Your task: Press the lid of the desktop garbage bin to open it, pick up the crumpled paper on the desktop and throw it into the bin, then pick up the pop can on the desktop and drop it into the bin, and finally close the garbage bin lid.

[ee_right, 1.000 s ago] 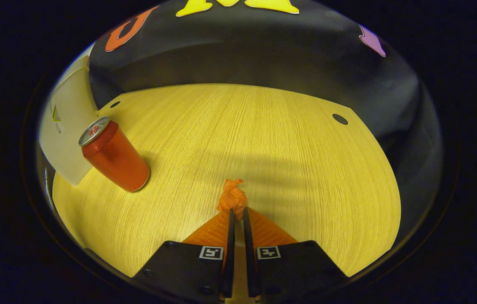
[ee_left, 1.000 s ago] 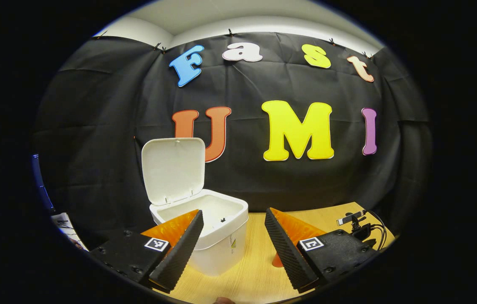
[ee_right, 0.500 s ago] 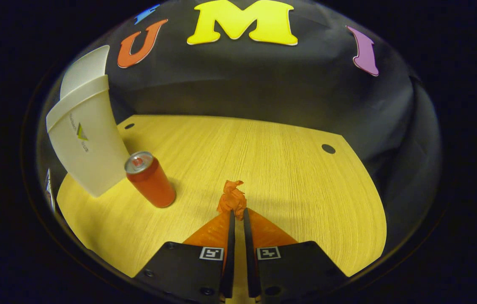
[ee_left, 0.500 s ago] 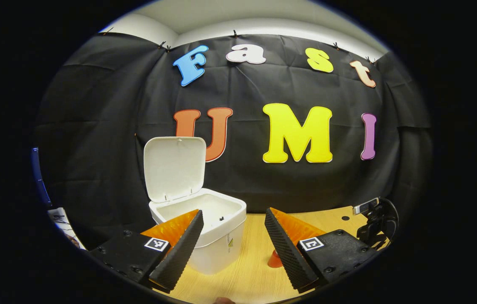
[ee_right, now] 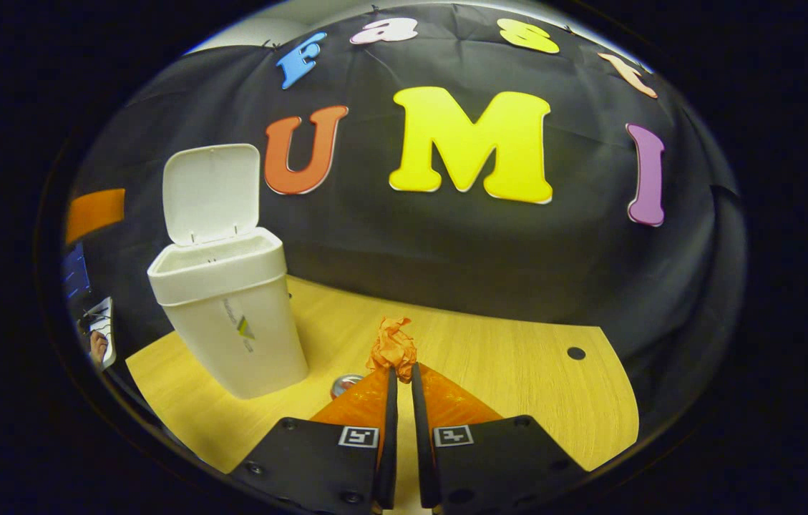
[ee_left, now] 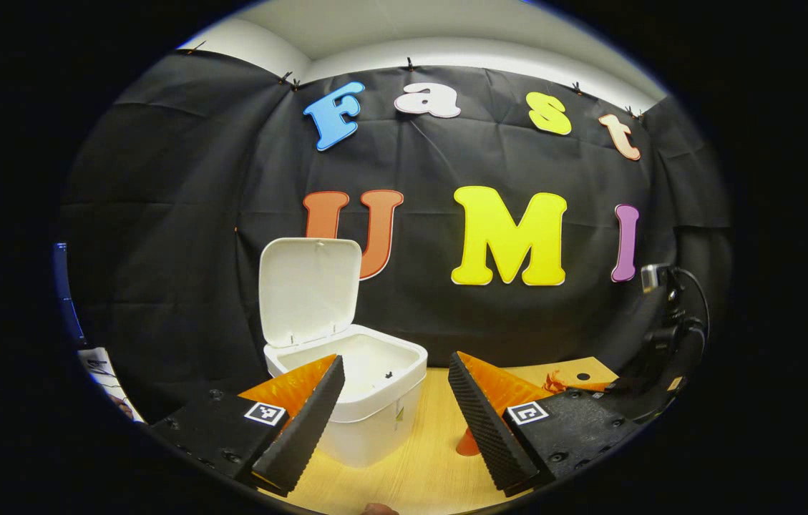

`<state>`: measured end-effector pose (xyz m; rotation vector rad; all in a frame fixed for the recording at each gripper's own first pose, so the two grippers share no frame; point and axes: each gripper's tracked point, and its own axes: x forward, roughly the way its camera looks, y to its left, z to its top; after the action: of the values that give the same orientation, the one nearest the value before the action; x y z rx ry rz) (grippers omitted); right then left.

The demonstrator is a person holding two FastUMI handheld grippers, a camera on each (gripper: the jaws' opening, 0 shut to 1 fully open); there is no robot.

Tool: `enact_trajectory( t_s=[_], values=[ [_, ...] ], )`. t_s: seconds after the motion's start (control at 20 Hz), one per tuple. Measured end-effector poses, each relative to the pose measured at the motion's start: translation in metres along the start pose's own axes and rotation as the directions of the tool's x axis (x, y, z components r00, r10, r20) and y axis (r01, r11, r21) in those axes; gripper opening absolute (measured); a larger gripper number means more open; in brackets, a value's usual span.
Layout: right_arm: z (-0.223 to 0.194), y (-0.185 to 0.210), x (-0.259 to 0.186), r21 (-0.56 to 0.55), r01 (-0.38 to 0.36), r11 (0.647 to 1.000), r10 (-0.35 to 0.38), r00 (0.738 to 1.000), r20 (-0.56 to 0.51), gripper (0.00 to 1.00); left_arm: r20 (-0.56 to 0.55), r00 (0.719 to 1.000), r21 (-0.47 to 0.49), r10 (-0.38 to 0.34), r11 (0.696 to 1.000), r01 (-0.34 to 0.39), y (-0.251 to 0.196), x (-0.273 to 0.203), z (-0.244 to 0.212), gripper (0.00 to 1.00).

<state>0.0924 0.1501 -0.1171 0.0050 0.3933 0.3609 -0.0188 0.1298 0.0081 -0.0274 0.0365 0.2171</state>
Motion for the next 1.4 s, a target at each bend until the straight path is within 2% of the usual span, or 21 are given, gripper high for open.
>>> enact_trajectory(
  t_s=[0.25,0.5,0.75,1.1,1.15,1.3,1.4],
  values=[
    [0.061,0.063,0.003,-0.012,-0.107,0.994,0.107,0.989,0.098,0.13,0.019,1.000,-0.001,0.016,1.000,-0.016,0.025,-0.005,0.008,0.96],
    [0.092,0.128,0.024,-0.035,-0.227,0.973,0.229,0.967,0.113,0.13,0.034,0.999,0.007,0.027,1.000,-0.027,0.046,-0.008,0.015,0.96],
    [0.101,0.180,0.046,-0.039,-0.318,0.947,0.321,0.943,0.090,0.13,0.046,0.999,0.002,0.027,1.000,-0.027,0.061,-0.009,0.018,0.96],
    [0.099,0.230,0.076,-0.065,-0.376,0.924,0.379,0.924,0.050,0.13,0.050,0.996,-0.002,0.068,0.998,-0.068,0.090,-0.012,0.020,0.96],
    [0.097,0.238,0.079,-0.065,-0.389,0.919,0.393,0.919,0.045,0.18,0.050,0.996,-0.004,0.076,0.997,-0.076,0.095,-0.012,0.020,0.96],
    [0.096,0.247,0.084,-0.086,-0.399,0.913,0.403,0.914,0.040,0.20,0.047,0.994,-0.007,0.095,0.995,-0.095,0.104,-0.012,0.019,0.96],
    [0.093,0.251,0.085,-0.098,-0.405,0.909,0.410,0.911,0.036,0.31,0.049,0.994,-0.005,0.102,0.995,-0.102,0.106,-0.011,0.019,0.96]
  ],
)
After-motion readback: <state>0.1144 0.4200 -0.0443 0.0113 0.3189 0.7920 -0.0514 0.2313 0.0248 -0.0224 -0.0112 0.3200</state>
